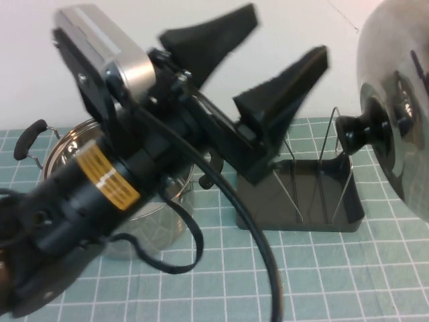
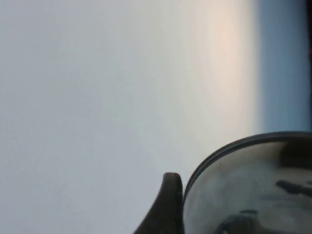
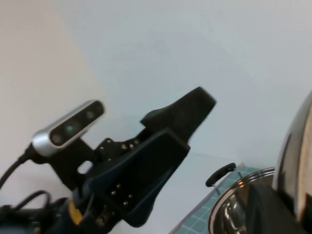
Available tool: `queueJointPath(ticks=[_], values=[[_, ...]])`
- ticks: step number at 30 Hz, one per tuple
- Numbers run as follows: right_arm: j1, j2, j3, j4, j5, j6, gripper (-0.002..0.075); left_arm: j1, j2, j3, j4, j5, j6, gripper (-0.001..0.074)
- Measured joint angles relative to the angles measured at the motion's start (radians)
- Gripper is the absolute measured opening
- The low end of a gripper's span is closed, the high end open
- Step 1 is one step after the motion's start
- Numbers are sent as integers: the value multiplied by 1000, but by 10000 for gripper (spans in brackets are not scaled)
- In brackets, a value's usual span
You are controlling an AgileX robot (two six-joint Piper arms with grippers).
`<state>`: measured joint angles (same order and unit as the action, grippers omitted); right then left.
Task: Put pot lid on rack
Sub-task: Hand over the pot lid, then place the pot lid on the pot rack
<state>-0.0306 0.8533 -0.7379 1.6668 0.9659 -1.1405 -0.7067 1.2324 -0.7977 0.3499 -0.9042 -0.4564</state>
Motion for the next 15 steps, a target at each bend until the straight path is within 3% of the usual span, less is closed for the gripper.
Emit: queueJointPath(ticks=[3,5,10,12,15], values=[[0,30,-15,0,-16,-4,14,0,-63,0,-61,160,116,615],[0,68,-45,0,-16,-4,14,0,-104,0,-97,285,142,538],[53,203,-162,0,-23,-4,14,0,-194,0,-125,604,162,140],[98,270,-227,0,-35,-4,14,0,-216,0,-127,711,162,66],[187,373,-312,2,-77,-4,14,0,-235,0,-127,866,157,20]])
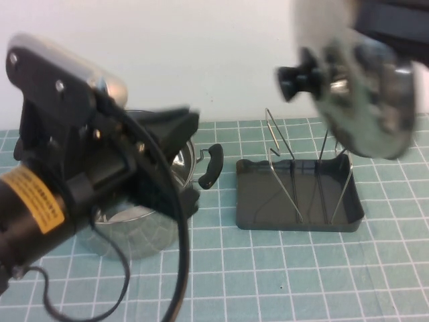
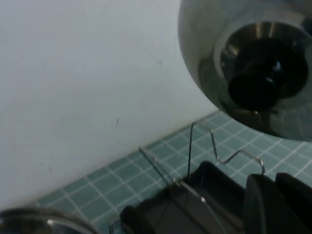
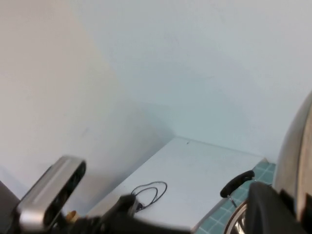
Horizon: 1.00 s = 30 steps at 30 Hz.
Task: Put pot lid on rack
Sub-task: Place the pot lid on the pot rack
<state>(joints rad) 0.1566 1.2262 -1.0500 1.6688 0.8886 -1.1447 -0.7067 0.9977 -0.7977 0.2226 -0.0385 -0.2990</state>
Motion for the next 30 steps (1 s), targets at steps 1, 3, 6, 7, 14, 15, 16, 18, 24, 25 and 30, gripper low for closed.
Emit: queueJointPath(ticks=[1,3,6,7,14,15,16,18,24,25,30], values=[[26,39,-27,0,-23,0,14,0,-5,0,0,45,-7,13],[58,111,-67,2,-61,0,14,0,-14,0,-2,113,-22,6],[72,227,-110,4,-94,0,14,0,-16,0,-6,196,-37,2],[74,262,-118,4,-104,0,14,0,-16,0,-11,218,-41,1],[74,443,-127,6,-123,-2,14,0,-16,0,-15,279,-48,0],[74,463,-127,6,-123,-9,14,0,-16,0,-15,280,-48,-1],[74,479,-127,6,-128,-20,14,0,-16,0,-17,283,-48,-1],[74,498,-127,8,-138,-42,14,0,-16,0,-18,290,-48,-1],[74,523,-127,9,-180,-108,13,0,-16,9,-18,303,-48,-1],[74,525,-127,12,-185,-134,13,0,-16,10,-18,308,-48,-1],[74,532,-131,16,-199,-212,59,0,-16,10,-18,310,-48,-1]])
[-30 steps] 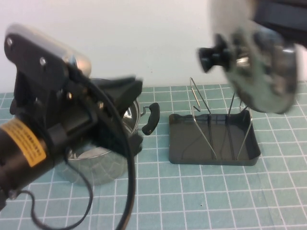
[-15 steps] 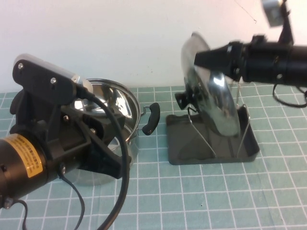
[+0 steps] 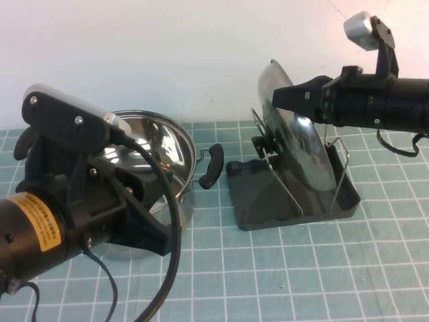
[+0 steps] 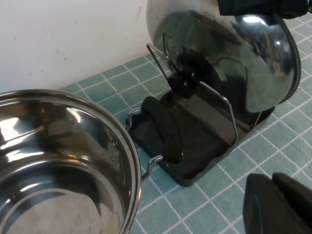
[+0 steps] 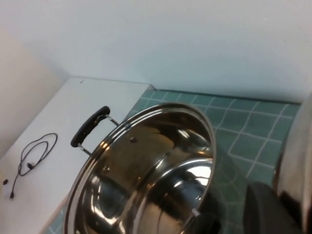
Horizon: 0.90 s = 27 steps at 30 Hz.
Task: Put pot lid on rack
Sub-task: Place the pot lid on the pot rack
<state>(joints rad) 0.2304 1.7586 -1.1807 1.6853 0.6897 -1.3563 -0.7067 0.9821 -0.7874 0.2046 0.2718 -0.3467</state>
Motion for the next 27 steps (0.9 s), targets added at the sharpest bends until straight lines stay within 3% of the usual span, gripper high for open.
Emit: queueJointPath(ticks=[7,12,21,24,27], values=[[-31,0,-4,2,-2,-24,438,0,0,0,0,6,0,-1],[-101,0,-6,3,3,-85,542,0,0,0,25,53,0,-1],[-240,-2,-98,3,249,-96,544,0,0,1,208,202,-10,-1],[-264,-26,-157,1,350,-97,447,0,0,-1,373,277,-78,-1],[-271,-72,-237,-97,443,-98,227,0,0,-8,536,422,-187,-1]])
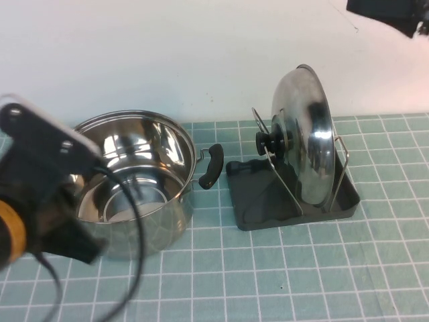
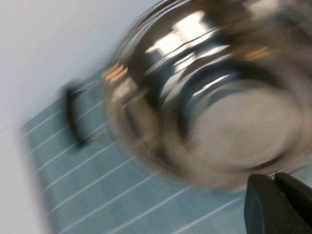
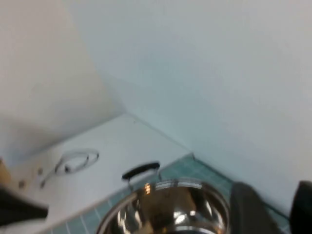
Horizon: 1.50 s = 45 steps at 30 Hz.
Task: Put pot lid on rack
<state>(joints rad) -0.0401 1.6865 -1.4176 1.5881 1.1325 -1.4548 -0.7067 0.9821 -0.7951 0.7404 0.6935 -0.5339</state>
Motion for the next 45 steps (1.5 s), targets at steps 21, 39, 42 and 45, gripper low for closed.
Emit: queueJointPath(ticks=[21,39,42,45], values=[[84,-398,-21,-1481,-70,600,7,0,-363,93,223,-81,-457,-1],[84,-1219,930,-1473,-509,683,6,0,-864,531,82,-330,-470,-1],[84,-1314,1025,-1453,-509,712,6,0,-878,592,82,-403,-470,-2],[84,-1374,1050,-1436,-511,723,6,0,-878,628,96,-453,-470,-2]])
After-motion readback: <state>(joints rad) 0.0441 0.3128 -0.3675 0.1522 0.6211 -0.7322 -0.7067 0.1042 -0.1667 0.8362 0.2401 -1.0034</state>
